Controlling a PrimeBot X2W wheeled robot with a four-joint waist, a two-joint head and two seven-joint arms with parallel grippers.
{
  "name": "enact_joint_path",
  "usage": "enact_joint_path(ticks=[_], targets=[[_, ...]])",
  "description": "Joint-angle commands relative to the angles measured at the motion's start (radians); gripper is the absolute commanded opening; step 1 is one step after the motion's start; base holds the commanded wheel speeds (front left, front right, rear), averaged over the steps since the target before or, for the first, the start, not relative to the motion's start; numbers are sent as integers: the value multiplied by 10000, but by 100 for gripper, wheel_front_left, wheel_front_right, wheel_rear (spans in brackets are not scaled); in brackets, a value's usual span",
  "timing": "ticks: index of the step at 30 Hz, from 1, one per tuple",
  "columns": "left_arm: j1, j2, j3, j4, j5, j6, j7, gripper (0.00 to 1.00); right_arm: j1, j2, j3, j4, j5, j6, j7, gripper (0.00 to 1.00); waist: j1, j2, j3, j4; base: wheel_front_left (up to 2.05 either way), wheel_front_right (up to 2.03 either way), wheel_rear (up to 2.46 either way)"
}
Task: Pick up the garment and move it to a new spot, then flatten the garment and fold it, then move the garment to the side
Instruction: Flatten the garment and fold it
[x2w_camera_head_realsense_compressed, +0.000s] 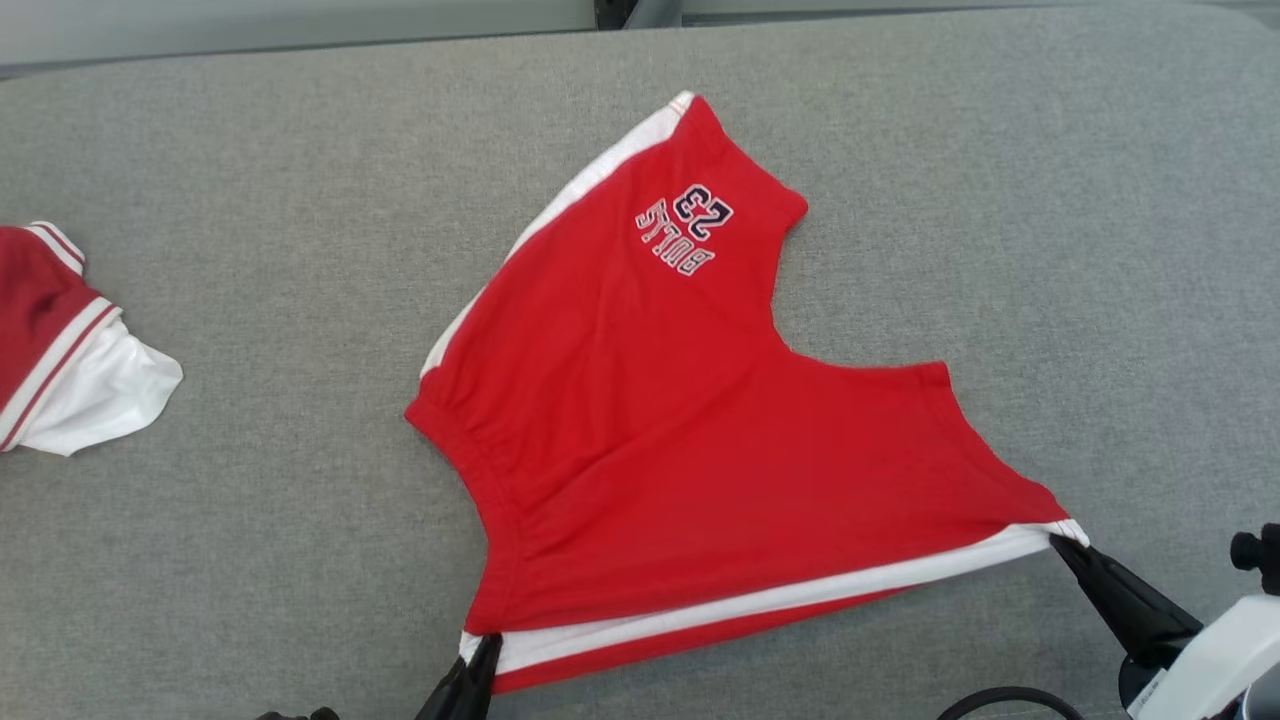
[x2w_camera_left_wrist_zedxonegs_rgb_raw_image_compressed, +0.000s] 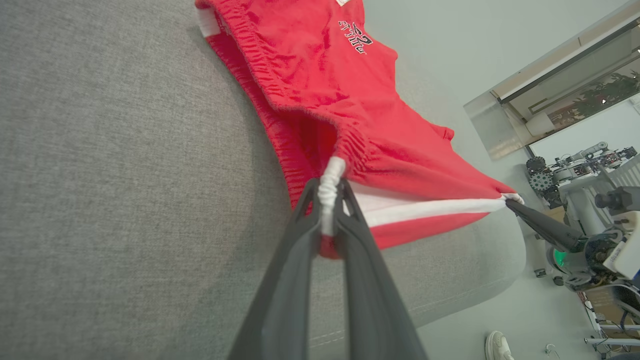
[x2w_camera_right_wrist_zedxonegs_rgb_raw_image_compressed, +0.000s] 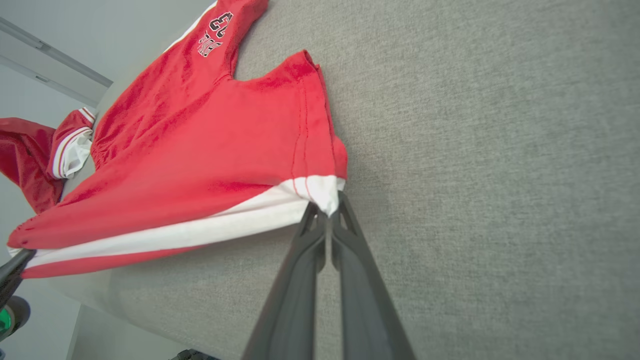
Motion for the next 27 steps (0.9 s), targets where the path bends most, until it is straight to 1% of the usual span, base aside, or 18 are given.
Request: enact_joint_path(ticks=[1, 3, 5, 8, 10, 12, 14, 17, 20, 22, 24, 27], targets=[[153, 36, 119, -27, -31, 137, -64, 0, 146, -144, -275, -73, 21, -71, 16, 0, 2, 3, -679, 263, 0, 0, 0], [186, 3, 119, -232, -105, 201, -4, 0, 248, 24, -565, -517, -82, -59, 248, 0, 2, 3, -625, 296, 0, 0, 0], [-174, 25, 98, -262, -24, 268, 172, 0, -76, 309, -707, -683, -278, -57, 555, 0, 2, 3, -465, 373, 0, 0, 0], [-1074, -229, 233, -205, -294, 207, 579, 0, -1156, 870, -854, -555, -514, -50, 1064, 0, 2, 3, 119, 618, 0, 0, 0], [-1822, -233, 541, -62, -272, 418, 838, 0, -2470, 1295, -804, -290, -919, -47, 1474, 0, 2, 3, 852, 681, 0, 0, 0], [-2614, -473, 791, 71, -464, 513, 1030, 0, -3793, 1829, -692, 213, -1234, -47, 1786, 0, 2, 3, 1445, 832, 0, 0, 0], [-3349, -592, 978, 249, -589, 570, 1235, 0, -5038, 2218, -614, 880, -1557, -47, 2037, 0, 2, 3, 1896, 1078, 0, 0, 0], [-4340, -925, 1087, 601, -784, 609, 1531, 0, -6818, 2585, -507, 1902, -2057, -45, 2343, 0, 2, 3, 2448, 1509, 0, 0, 0], [-5246, -1233, 946, 1191, -774, 525, 1846, 0, -8180, 2731, -450, 3008, -2449, -45, 2558, 0, 2, 3, 2843, 1966, 0, 0, 0], [-5765, -1471, 801, 1714, -628, 552, 1949, 0, -8902, 2826, -396, 3716, -2689, -45, 2570, 0, 2, 3, 2959, 2254, 0, 0, 0], [-6147, -1736, 725, 2217, -554, 610, 1916, 0, -9500, 2884, -258, 4326, -2856, -44, 2609, 0, 2, 3, 3022, 2474, 0, 0, 0], [-6554, -1989, 718, 2837, -463, 637, 1769, 0, -10186, 2964, -33, 5138, -3037, -44, 2538, 0, 2, 3, 3044, 2707, 0, 0, 0]])
